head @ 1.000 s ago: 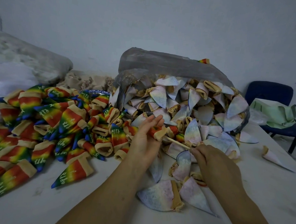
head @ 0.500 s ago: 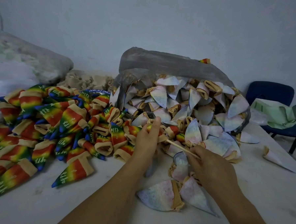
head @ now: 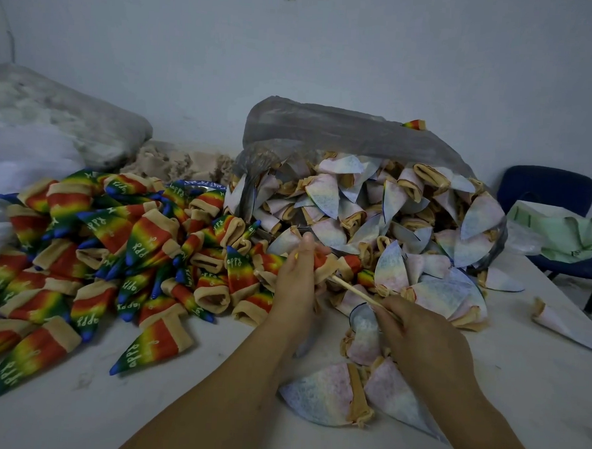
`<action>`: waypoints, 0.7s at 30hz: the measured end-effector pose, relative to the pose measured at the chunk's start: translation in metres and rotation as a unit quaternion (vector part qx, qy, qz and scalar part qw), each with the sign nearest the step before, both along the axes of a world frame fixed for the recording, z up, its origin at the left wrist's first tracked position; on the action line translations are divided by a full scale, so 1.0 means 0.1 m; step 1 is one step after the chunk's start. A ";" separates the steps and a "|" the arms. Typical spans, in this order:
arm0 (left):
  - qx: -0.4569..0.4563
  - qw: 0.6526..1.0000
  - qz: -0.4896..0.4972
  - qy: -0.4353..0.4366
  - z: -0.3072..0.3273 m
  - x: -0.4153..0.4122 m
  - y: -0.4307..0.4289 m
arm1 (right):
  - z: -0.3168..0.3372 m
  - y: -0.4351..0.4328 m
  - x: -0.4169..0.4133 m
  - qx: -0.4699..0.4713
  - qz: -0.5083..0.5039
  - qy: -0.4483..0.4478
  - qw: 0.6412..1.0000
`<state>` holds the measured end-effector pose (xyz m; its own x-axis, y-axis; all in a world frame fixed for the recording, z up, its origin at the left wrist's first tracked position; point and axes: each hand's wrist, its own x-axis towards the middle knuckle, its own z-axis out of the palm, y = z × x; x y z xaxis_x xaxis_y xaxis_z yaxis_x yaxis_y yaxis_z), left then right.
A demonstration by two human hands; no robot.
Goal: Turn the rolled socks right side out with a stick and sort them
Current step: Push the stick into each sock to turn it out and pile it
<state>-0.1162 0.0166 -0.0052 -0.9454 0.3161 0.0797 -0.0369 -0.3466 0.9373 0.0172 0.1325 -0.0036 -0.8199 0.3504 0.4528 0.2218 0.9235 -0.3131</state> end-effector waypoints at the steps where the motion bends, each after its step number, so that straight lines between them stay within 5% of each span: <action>1: -0.007 1.000 0.002 -0.001 -0.01 -0.01 0.01 | 0.00 -0.02 0.00 -0.003 0.001 -0.001 1.000; 9: -0.128 0.991 0.017 0.022 -0.10 -0.08 -0.03 | 0.04 -0.08 0.01 0.026 -0.011 -0.021 0.999; 17: 0.012 0.995 -0.092 -0.043 -0.16 -0.23 -0.21 | 0.14 -0.15 -0.26 0.088 0.038 -0.016 0.995; 21: -0.033 0.996 -0.081 -0.006 -0.21 -0.25 -0.19 | 0.00 -0.07 -0.33 0.046 0.079 -0.015 0.996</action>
<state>-0.1409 -0.0019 -0.0265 -0.8820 0.4693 0.0428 -0.0984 -0.2722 0.9572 -0.0157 0.1257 -0.0034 -0.8750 0.1733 0.4521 0.0788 0.9723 -0.2203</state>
